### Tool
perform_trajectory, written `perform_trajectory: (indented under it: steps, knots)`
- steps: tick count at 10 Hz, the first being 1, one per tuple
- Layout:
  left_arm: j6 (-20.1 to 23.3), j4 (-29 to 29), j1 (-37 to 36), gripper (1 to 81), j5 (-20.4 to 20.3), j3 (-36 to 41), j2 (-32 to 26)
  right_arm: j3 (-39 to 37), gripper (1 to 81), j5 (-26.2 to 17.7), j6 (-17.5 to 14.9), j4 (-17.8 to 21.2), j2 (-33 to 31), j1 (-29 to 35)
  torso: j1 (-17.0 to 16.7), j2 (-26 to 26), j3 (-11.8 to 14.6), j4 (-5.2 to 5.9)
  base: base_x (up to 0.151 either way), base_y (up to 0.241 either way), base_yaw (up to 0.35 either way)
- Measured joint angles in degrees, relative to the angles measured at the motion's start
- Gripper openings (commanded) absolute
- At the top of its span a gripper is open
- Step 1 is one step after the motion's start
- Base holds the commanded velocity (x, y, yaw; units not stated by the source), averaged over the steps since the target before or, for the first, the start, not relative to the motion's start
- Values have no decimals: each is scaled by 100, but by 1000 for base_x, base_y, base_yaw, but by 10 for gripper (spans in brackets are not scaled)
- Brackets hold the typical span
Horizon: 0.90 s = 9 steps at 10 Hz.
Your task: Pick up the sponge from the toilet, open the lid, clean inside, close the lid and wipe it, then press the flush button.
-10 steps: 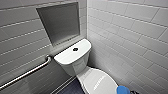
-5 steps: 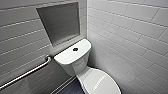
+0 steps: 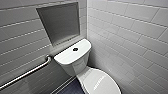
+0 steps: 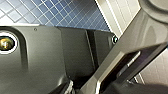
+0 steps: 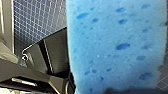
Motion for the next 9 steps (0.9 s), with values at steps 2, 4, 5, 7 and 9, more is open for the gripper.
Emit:
perform_trajectory:
  steps: [2, 4, 5, 7, 9]
  knots:
    - [-140, -27, -422, 811, 116, 360, -177, -6, 10, 746, -29, -141, 4, -680, 0, 0, 0, 0, 0, 0, 0]
    - [-305, -243, -827, 811, 284, 428, -226, -6, 10, 1430, -49, -288, 22, -1306, 0, 0, 0, 0, 0, 0, 0]
    - [-327, -438, -1012, 811, 361, 406, -256, 0, 10, 1677, -68, -361, 80, -1480, 0, 0, 0, 0, 0, 0, 0]
    - [-377, -861, -1334, 811, 439, 224, -293, 6, 10, 1885, -71, -486, 367, -1590, 0, 0, 0, 0, 0, 0, 0]
    - [-416, -1261, -1734, 811, 449, 72, -228, 5, 10, 1922, -71, -567, 566, -1596, 0, 0, 0, 0, 0, 0, 0]
